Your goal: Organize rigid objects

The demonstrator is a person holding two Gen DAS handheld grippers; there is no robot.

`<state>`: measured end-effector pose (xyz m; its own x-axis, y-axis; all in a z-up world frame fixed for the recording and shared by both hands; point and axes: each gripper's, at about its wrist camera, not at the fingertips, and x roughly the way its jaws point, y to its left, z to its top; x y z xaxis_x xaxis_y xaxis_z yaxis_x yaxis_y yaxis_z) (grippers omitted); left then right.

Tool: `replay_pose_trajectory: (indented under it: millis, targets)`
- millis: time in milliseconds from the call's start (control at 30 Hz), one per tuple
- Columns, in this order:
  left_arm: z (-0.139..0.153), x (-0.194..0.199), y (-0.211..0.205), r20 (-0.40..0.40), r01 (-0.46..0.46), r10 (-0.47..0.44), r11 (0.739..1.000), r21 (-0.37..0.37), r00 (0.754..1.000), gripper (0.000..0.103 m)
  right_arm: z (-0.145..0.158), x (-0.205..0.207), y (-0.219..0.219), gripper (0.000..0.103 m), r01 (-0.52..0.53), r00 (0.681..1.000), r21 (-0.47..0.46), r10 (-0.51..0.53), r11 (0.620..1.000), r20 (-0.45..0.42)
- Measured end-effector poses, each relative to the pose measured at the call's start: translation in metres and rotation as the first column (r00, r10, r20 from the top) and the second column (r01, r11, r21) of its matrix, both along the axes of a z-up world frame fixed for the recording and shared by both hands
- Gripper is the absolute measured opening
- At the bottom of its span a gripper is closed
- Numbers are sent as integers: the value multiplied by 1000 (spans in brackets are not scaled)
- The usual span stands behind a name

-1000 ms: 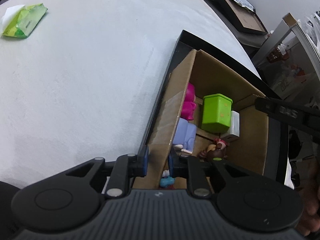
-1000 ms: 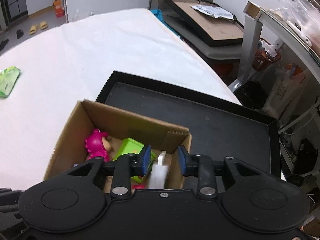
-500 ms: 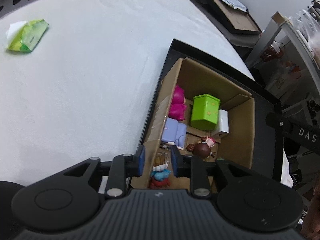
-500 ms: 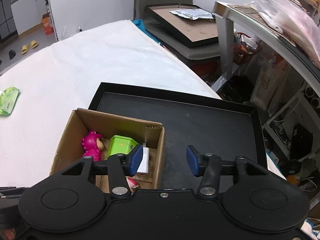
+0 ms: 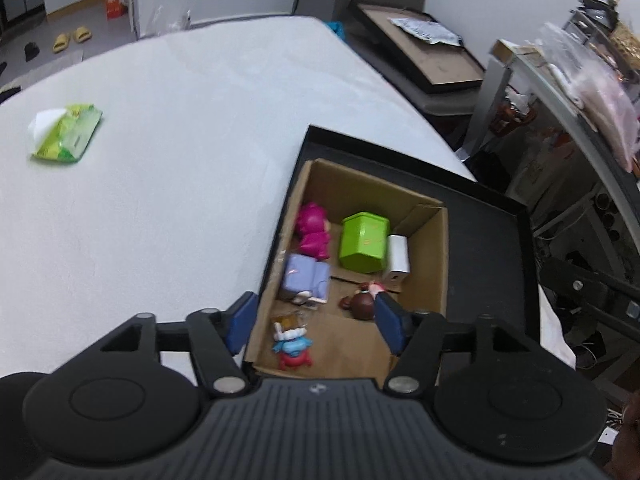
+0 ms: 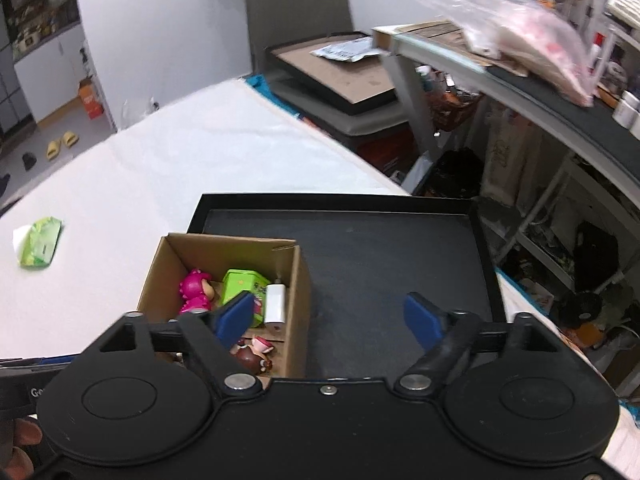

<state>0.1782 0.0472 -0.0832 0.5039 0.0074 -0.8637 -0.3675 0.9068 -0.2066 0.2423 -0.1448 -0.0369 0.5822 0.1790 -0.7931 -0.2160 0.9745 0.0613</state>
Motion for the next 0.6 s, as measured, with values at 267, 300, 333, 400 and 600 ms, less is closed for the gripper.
replay_pose_trajectory:
  millis: [267,300,333,400,600]
  targets:
    - [29,-13,-32,23,50,-52,997,65,998,78,31,-20,-51,103,37,999,64,-39,997,24]
    - [32,-15,-35,21,49,-51,996,74,998,78,33,-22,-55,103,40,999,72,-42,997,20]
    - [35,-18,-38,22,50,-52,995,82,998,78,34,-24,-58,103,40,999,74,-42,996,21]
    - [40,-22,-42,22,59,-61,994,97,998,78,38,-30,-64,103,37,999,73,-39,997,33]
    - [60,-35,-46,23,58,-62,989,134,998,80,51,-44,-77,103,30,998,108,-36,994,49]
